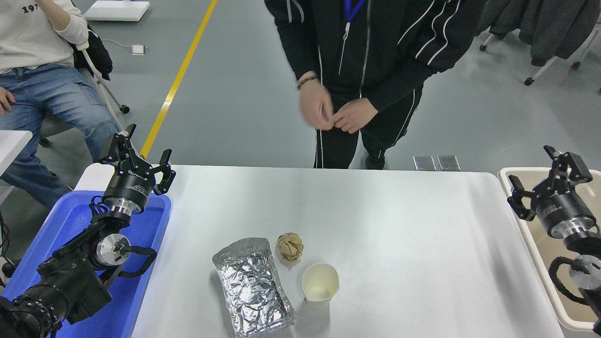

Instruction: Dispose of the paper cup in the dustbin

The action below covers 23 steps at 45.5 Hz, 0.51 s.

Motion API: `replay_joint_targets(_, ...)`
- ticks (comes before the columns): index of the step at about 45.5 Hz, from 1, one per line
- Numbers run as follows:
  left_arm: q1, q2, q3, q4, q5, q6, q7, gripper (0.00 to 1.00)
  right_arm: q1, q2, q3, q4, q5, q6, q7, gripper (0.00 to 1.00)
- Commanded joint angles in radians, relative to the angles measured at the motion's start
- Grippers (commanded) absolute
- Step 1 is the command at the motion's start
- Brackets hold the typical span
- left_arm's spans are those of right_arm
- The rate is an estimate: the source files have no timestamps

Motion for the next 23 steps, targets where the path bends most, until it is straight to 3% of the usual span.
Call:
replay_joint_targets(1, 0.0, 0.0, 0.0, -0.001, 0.0, 0.0, 0.0, 1.0, 0.0, 0.002, 0.0, -0.002, 0.0, 0.001, 0.0, 1.0)
replay_joint_targets(23, 0.0, 0.0, 0.0, -0.001, 0.0, 0.0, 0.0, 1.0, 0.008, -0.002, -0.006, -0.011, 0.066, 0.004, -0.002, 1.0)
